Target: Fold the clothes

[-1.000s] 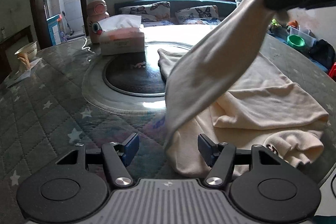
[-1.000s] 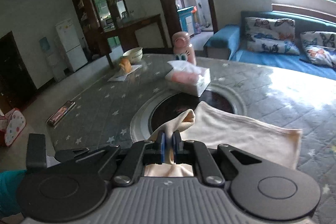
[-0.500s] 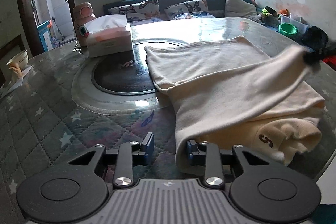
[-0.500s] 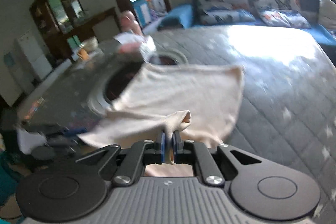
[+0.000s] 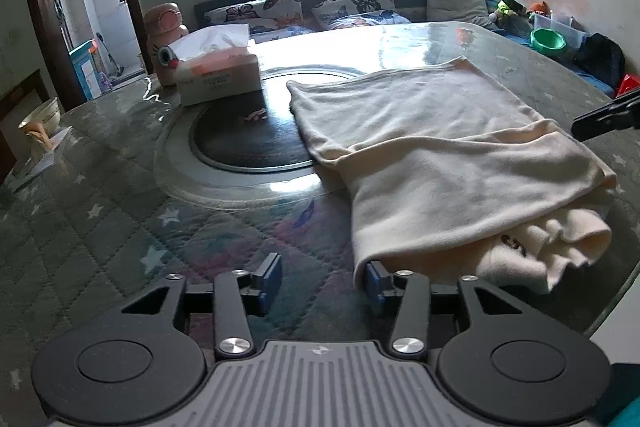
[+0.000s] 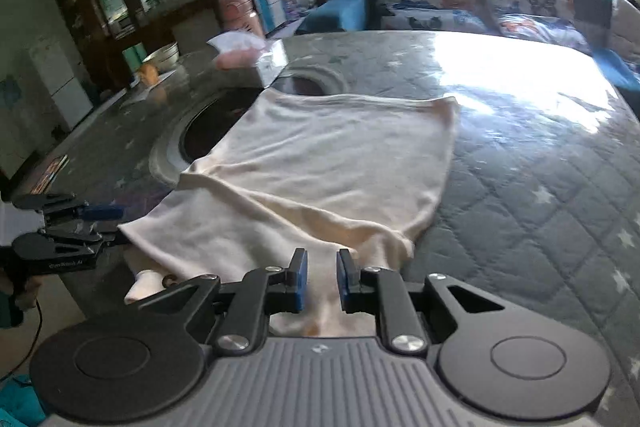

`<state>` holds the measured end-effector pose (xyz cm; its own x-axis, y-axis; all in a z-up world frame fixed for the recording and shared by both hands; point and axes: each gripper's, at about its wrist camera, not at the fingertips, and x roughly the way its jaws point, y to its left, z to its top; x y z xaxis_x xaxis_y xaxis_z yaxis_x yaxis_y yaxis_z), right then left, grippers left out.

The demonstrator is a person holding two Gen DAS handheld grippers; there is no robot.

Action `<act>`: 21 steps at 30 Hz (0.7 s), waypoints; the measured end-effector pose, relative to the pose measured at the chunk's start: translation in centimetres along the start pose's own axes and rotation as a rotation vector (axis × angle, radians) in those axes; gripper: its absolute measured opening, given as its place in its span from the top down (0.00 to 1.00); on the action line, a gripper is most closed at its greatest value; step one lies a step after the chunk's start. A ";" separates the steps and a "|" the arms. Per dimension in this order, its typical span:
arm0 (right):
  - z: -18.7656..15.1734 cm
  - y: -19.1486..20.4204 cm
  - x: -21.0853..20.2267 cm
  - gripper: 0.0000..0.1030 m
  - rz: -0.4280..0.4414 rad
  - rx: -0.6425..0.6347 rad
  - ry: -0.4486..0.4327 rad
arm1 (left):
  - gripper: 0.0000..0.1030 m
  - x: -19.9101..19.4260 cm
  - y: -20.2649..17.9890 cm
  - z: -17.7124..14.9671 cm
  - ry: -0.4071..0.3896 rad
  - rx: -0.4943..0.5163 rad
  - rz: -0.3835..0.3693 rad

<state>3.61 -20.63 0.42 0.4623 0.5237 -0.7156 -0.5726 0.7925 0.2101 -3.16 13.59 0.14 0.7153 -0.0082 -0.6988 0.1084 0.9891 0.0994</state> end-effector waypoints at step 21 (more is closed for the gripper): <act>0.8 2.5 3.3 0.85 -0.061 -0.168 0.014 | 0.50 0.2 -2.4 4.7 -0.080 0.037 -0.128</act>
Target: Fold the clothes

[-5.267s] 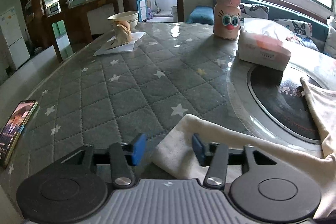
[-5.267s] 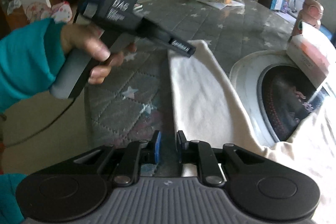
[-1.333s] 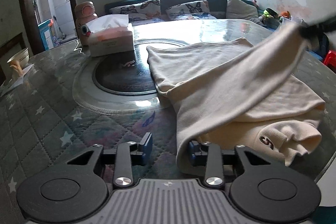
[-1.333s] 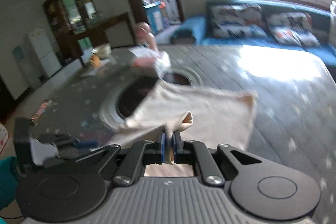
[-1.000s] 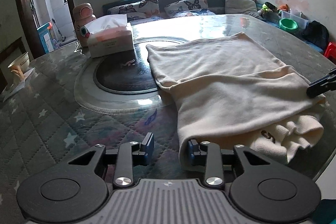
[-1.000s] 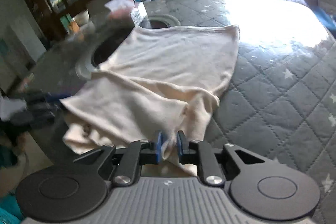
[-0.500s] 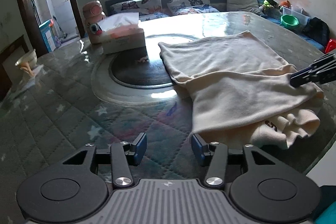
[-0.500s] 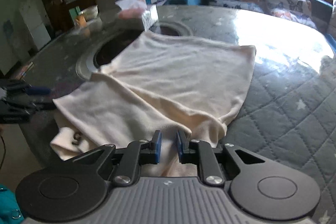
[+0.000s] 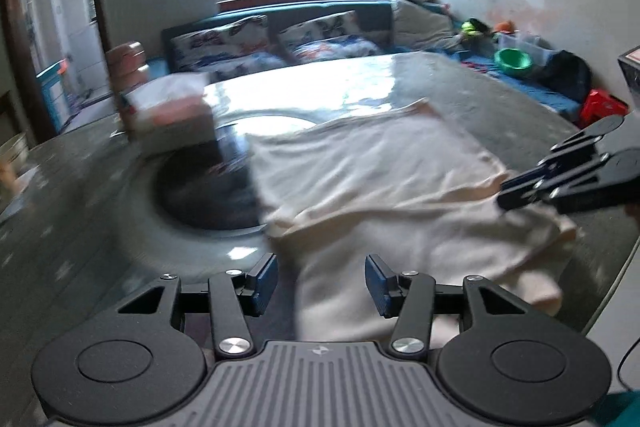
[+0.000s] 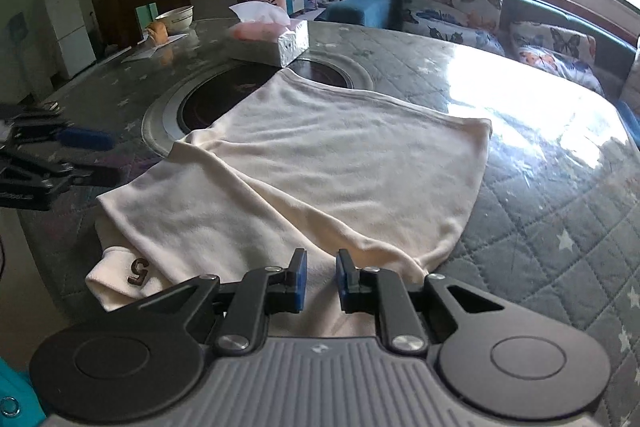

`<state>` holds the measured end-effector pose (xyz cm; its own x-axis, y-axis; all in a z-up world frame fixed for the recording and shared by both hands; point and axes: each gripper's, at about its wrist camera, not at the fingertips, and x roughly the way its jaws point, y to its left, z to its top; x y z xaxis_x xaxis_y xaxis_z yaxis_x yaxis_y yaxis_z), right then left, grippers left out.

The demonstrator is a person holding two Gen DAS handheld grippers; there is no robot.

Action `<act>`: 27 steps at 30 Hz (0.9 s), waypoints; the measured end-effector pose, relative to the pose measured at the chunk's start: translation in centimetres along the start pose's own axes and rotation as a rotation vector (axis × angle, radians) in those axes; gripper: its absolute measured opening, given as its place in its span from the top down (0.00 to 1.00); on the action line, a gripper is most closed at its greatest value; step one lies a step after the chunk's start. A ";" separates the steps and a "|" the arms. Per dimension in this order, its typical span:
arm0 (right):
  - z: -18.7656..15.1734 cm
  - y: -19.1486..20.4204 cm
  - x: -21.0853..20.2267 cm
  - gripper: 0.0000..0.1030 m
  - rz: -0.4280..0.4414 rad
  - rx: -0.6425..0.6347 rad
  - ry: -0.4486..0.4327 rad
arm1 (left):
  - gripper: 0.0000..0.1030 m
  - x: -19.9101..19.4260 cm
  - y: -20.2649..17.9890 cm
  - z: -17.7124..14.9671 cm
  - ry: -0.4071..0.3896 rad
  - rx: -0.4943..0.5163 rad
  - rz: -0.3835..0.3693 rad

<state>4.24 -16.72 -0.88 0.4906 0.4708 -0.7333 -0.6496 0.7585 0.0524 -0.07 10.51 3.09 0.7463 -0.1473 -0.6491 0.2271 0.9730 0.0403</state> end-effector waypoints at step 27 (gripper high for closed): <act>-0.8 -0.2 -0.4 0.84 -0.002 -0.042 -0.011 | 0.55 5.6 -0.5 0.4 0.022 0.067 -0.021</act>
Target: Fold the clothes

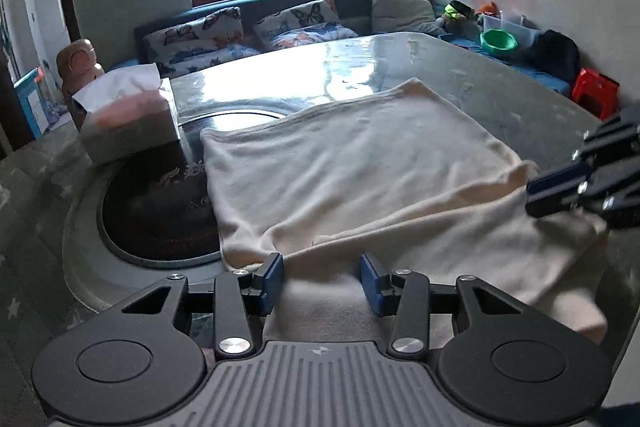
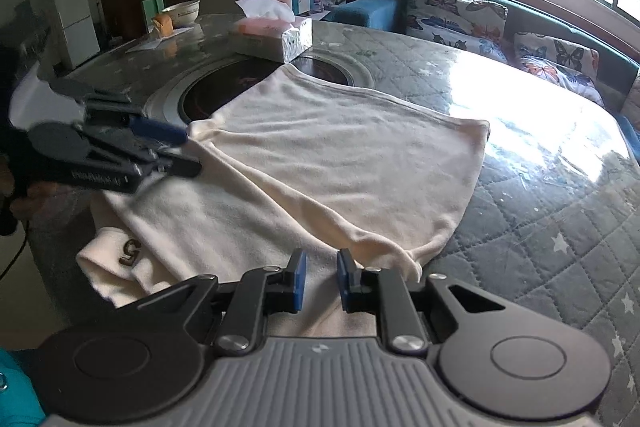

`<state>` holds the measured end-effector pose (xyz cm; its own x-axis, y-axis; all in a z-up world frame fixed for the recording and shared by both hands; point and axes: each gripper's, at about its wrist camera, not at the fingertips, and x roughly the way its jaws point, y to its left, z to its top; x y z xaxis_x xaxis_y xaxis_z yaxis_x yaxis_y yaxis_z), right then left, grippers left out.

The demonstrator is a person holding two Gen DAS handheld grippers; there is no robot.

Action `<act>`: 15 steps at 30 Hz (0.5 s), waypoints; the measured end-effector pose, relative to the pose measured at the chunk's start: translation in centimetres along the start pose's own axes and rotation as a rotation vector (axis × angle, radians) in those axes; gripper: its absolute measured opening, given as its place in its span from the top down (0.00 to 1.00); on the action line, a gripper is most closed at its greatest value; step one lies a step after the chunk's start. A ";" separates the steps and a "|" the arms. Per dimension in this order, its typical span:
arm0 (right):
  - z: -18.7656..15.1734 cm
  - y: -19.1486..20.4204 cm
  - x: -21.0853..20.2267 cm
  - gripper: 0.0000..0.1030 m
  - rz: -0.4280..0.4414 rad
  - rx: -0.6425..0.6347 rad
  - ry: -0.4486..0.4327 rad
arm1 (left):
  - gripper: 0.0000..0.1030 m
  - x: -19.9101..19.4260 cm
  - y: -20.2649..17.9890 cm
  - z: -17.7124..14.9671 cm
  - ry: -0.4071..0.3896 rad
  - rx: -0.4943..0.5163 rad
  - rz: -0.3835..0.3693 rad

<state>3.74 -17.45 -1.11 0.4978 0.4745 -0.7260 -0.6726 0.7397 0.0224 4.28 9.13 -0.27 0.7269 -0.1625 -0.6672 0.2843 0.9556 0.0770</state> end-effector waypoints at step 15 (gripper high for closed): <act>-1.1 2.0 -1.0 0.74 0.019 -0.111 -0.020 | 0.47 -6.4 -0.9 -1.6 -0.030 0.102 -0.129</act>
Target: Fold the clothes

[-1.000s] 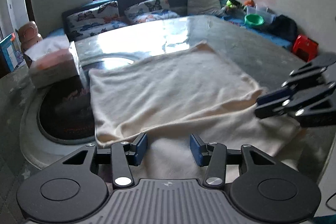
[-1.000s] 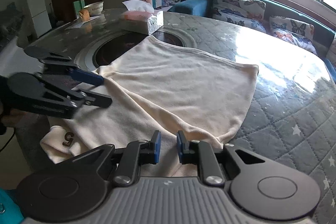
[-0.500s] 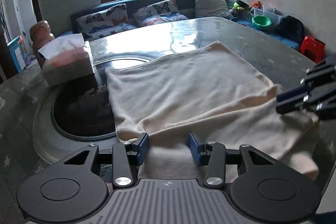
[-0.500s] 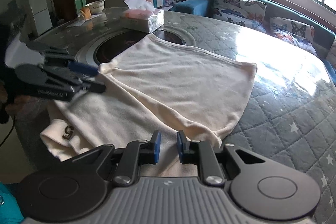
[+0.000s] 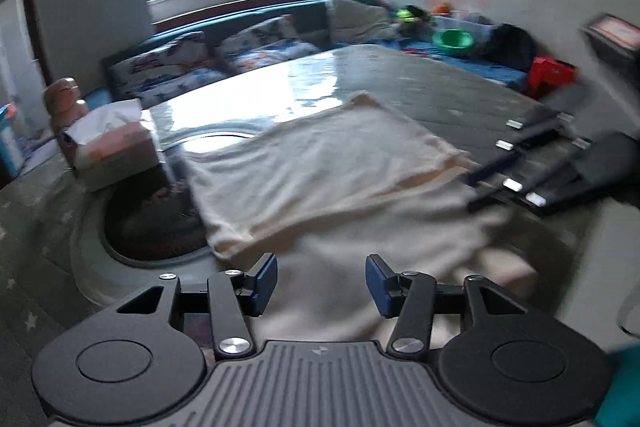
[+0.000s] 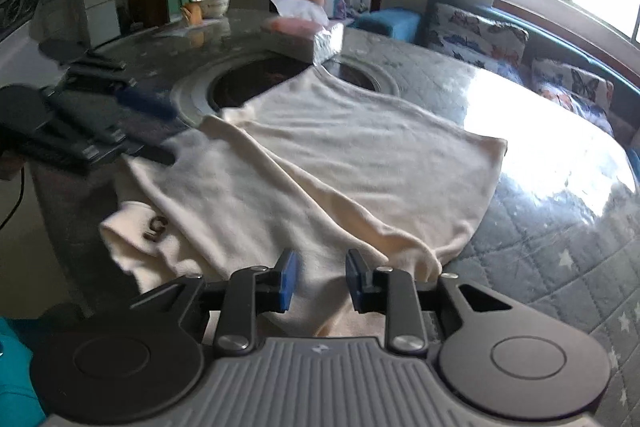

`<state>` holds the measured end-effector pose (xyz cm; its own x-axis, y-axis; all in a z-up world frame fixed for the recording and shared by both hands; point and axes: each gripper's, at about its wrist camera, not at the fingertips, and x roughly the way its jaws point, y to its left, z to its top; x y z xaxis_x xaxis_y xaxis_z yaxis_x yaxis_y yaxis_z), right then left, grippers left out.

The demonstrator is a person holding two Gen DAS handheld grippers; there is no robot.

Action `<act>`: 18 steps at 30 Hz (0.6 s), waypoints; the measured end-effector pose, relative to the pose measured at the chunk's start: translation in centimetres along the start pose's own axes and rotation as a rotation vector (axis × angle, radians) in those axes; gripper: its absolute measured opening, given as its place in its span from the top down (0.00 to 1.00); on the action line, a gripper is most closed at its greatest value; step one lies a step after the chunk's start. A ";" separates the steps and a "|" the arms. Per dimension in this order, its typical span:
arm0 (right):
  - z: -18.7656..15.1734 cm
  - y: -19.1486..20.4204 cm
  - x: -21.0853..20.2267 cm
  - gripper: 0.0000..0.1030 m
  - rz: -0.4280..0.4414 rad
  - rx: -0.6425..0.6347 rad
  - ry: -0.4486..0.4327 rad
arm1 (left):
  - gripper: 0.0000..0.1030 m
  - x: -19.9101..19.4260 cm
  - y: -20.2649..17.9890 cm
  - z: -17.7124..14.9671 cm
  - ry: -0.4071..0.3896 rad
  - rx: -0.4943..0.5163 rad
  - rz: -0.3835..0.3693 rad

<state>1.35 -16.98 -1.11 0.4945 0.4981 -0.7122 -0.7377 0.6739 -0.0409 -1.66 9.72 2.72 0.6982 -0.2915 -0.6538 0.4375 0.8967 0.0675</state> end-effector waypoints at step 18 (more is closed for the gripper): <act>-0.9 1.7 -2.5 0.58 -0.020 -0.139 0.027 | 0.65 -0.5 -5.1 -3.5 -0.002 0.226 -0.063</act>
<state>-1.54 -17.62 -0.05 0.4985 0.4693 -0.7289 -0.7855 0.6002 -0.1508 -6.23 6.41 0.04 0.6669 -0.3453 -0.6603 0.5955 0.7796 0.1938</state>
